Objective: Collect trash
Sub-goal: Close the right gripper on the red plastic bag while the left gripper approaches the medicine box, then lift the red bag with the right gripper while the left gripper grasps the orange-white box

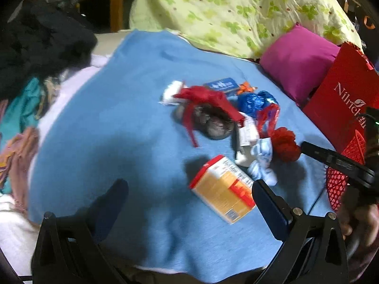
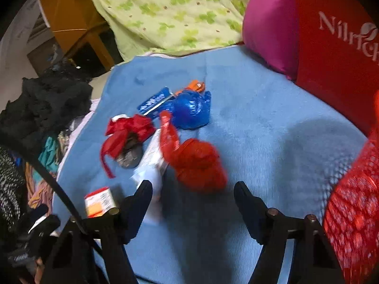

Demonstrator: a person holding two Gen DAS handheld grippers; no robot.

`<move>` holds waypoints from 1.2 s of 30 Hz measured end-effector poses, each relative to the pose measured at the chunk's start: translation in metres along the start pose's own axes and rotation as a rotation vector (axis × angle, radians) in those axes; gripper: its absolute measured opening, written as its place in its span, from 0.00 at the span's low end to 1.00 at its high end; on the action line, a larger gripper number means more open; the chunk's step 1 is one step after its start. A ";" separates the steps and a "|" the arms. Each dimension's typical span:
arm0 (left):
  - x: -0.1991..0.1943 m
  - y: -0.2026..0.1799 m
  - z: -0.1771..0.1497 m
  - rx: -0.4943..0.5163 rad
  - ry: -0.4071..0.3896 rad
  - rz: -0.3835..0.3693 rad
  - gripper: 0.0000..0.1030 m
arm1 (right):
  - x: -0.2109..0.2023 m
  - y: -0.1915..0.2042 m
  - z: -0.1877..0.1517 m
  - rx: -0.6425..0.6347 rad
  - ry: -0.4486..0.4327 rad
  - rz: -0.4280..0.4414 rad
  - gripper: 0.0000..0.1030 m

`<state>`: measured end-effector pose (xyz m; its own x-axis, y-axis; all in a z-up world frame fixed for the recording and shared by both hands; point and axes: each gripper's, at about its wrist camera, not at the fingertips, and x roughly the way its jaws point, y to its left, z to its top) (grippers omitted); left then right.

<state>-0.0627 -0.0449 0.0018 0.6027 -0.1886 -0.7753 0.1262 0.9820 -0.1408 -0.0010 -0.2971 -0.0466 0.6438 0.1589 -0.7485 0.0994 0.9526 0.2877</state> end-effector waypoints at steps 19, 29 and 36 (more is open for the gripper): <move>0.081 -0.023 -0.011 -0.036 0.170 -0.103 0.86 | 0.004 -0.014 -0.003 0.037 0.021 0.139 0.45; 0.053 -0.001 -0.010 -0.074 0.090 -0.172 0.56 | -0.074 0.003 -0.029 0.008 -0.094 0.191 0.44; 0.040 0.010 -0.018 -0.068 0.083 -0.203 0.56 | -0.110 0.004 -0.047 -0.027 -0.138 0.160 0.44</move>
<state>-0.0514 -0.0420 -0.0418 0.5032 -0.3833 -0.7746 0.1828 0.9232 -0.3381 -0.1076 -0.2988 0.0090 0.7477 0.2730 -0.6053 -0.0314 0.9251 0.3785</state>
